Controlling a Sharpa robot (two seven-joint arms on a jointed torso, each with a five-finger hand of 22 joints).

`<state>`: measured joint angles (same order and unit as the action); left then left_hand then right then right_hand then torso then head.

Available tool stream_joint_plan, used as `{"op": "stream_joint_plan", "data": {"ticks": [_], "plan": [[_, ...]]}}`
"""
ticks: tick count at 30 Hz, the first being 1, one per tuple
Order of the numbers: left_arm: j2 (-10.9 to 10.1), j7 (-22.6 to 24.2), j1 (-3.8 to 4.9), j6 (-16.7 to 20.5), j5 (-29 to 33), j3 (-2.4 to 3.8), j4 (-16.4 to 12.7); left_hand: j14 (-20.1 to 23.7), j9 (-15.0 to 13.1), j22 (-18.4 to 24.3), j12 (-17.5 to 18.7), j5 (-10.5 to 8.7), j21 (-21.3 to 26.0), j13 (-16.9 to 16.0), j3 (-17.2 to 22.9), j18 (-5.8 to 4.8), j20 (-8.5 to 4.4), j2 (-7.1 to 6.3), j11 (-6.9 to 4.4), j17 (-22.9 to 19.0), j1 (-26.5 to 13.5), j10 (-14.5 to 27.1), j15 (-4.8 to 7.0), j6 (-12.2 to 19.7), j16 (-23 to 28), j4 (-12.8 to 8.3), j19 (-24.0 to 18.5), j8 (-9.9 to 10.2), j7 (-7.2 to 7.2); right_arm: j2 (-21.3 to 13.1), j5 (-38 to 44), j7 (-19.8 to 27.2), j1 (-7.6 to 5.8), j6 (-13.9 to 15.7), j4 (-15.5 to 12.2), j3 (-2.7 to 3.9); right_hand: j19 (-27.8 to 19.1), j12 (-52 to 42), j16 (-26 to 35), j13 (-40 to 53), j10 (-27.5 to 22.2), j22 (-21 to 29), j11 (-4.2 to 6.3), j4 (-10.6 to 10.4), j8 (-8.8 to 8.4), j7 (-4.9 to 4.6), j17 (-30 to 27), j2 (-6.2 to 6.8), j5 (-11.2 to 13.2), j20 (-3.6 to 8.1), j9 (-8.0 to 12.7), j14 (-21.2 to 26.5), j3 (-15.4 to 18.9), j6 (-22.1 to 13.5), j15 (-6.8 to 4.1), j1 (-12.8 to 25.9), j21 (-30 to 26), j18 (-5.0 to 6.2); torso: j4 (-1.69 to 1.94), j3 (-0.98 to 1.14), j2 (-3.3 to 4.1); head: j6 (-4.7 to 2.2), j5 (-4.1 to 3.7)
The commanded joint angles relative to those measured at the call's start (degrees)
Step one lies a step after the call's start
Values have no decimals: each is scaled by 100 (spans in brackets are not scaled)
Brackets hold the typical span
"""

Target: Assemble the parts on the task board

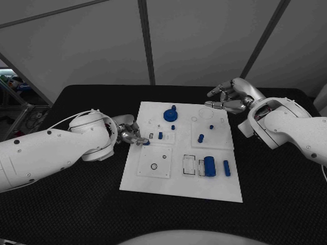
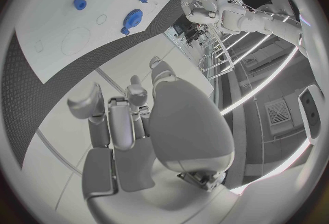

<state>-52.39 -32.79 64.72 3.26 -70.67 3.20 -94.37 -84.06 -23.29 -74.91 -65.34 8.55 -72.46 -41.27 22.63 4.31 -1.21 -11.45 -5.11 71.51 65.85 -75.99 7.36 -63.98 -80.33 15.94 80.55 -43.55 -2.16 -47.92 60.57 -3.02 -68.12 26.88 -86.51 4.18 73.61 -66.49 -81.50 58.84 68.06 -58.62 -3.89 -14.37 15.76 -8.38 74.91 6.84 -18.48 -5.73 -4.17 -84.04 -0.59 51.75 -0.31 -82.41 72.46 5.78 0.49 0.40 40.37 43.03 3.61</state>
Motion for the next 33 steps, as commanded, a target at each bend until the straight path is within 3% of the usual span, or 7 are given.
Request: {"op": "stream_joint_plan", "data": {"ticks": [1, 3, 5, 6, 9, 21, 33], "plan": [[-17, 115, 5, 133, 134, 6, -27, -221, 8, -181, 28, -23, 55, 17, -161, 36, 40, -12, -4, 8, -154, -28, 5, -51, -23, 44, 9, -34, 12, -4, 15, 45, -6, -18, -10, 3, 0, -1, 21, 0, 3, 5, 48, -2, 28, 10, 156, -48, -26, 40, -4, -269, 3, 46, -56, 12, -34, 60, 1, 2, 0, 4, 4], [-19, 123, 4, 158, 154, 6, -26, -220, 12, -171, 45, -22, 83, 42, -441, 41, 43, -24, 1, 7, -316, -9, 3, -50, -22, 62, -1, -36, 23, -4, 15, 45, -6, -17, -9, 3, 0, -1, 21, 0, 3, 5, 48, -2, 28, 10, 156, -48, -26, 40, -4, -269, 3, 46, -56, 12, -34, 60, 4, 3, -2, 4, 3], [-9, 126, 4, 171, 166, 6, -14, -219, 19, -173, 47, -13, 98, 42, -792, 44, 44, 35, 4, 6, -447, -1, 0, -52, -21, 66, -2, -34, 25, -3, 15, 45, -6, -17, -9, 3, 0, -1, 21, 0, 3, 5, 48, -2, 28, 10, 156, -48, -26, 40, -4, -269, 3, 46, -56, 12, -34, 60, 5, 5, 1, 3, 5], [-1, 126, 3, 173, 170, 6, -6, -219, 27, -180, 41, 4, 105, 30, -1095, 41, 50, 133, 14, 7, -463, 0, 14, -52, -20, 53, 1, -32, 0, -2, 15, 46, -6, -17, -9, 3, 0, -1, 21, 0, 3, 5, 48, -2, 28, 10, 156, -48, -26, 40, -4, -269, 3, 46, -56, 12, -34, 60, 5, 5, 2, 3, 7], [29, 113, 2, 146, 177, 6, 27, -220, 34, -190, 38, -3, 105, 20, -1306, 44, 41, 186, 2, 10, -461, 1, 6, -53, -21, 76, 7, -31, 17, 2, 15, 47, -6, -17, -8, 3, 0, -1, 21, 0, 3, 5, 48, -2, 28, 10, 156, -48, -26, 40, -4, -269, 3, 46, -56, 12, -34, 60, -4, 5, 5, 4, 11], [225, -4, -3, -191, 150, 5, 267, -221, 42, -254, 4, -20, 69, -58, -1369, 31, 29, 358, -19, 11, 185, -24, 18, -50, -20, -47, 43, -45, -9, 2, 15, 44, -6, -18, -13, 3, 0, -1, 21, 0, 3, 5, 48, -2, 28, 10, 156, -48, -26, 40, -4, -269, 3, 46, -56, 12, -34, 60, -7, 5, 10, 34, -4], [290, -28, -5, -443, 37, 4, 350, -222, 47, -277, 4, -31, 66, -77, -1327, 27, 30, 333, -24, 10, 492, -31, 16, -36, -19, -198, 49, -46, -15, 10, 15, 45, -6, -20, -13, 3, 5, 0, 24, -3, 3, 3, 50, 0, 30, 12, 154, -52, -27, 43, -3, -269, 1, 47, -58, 10, -34, 59, 0, 0, 3, 69, -13]]}}
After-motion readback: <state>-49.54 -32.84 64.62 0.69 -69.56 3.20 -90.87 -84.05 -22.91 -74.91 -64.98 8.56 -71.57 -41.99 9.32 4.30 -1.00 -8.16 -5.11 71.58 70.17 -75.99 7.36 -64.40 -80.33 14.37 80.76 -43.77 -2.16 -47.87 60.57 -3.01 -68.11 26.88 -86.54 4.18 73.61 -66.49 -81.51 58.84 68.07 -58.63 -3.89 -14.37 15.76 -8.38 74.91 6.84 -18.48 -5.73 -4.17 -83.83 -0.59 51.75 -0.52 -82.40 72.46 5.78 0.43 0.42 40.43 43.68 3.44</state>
